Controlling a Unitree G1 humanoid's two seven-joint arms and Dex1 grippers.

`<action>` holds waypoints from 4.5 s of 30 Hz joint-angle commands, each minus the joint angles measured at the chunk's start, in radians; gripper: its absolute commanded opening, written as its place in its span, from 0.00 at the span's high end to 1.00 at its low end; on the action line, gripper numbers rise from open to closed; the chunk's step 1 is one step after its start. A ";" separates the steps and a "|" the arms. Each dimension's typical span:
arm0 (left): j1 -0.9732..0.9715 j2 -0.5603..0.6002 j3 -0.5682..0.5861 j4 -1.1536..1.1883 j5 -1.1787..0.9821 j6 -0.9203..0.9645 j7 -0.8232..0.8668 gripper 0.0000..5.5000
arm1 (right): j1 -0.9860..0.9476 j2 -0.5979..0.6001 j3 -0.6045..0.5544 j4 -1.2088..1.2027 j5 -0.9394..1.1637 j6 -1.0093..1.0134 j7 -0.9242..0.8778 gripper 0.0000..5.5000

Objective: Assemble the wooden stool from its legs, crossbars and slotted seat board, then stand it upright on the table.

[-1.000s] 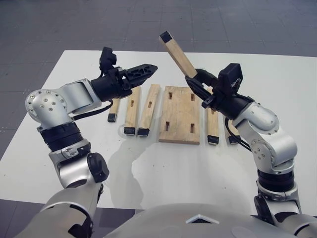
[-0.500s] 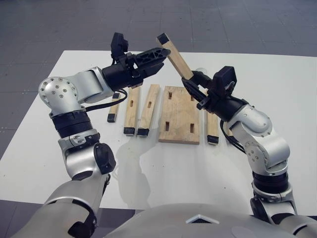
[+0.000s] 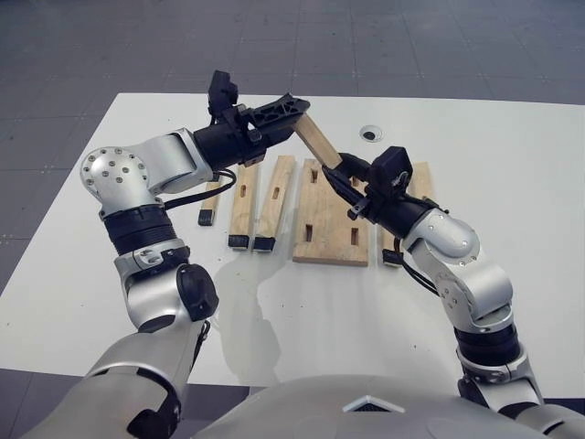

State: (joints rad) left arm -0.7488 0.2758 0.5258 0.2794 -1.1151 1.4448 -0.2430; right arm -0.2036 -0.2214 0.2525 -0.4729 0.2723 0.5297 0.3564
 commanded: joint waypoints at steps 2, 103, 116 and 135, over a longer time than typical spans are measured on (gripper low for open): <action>-0.043 -0.026 0.037 0.036 0.013 -0.041 0.078 0.60 | -0.016 0.010 -0.004 0.015 -0.020 -0.020 -0.004 0.76; 0.546 -0.135 -0.437 -0.167 0.967 -1.277 0.234 0.92 | 0.040 0.086 -0.085 0.093 -0.175 -0.060 -0.163 0.01; 0.691 -0.148 -0.471 -0.008 1.013 -1.200 0.180 0.92 | 0.020 0.092 -0.104 0.076 -0.171 -0.044 -0.165 0.01; 0.765 -0.198 -0.466 -0.378 1.036 -1.176 0.273 0.92 | 0.013 0.084 -0.106 0.082 -0.178 -0.055 -0.159 0.01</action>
State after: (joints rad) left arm -0.0460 0.0793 0.0803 -0.1192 -0.1003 0.1776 0.0286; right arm -0.1790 -0.1350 0.1483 -0.3846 0.1008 0.4617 0.1983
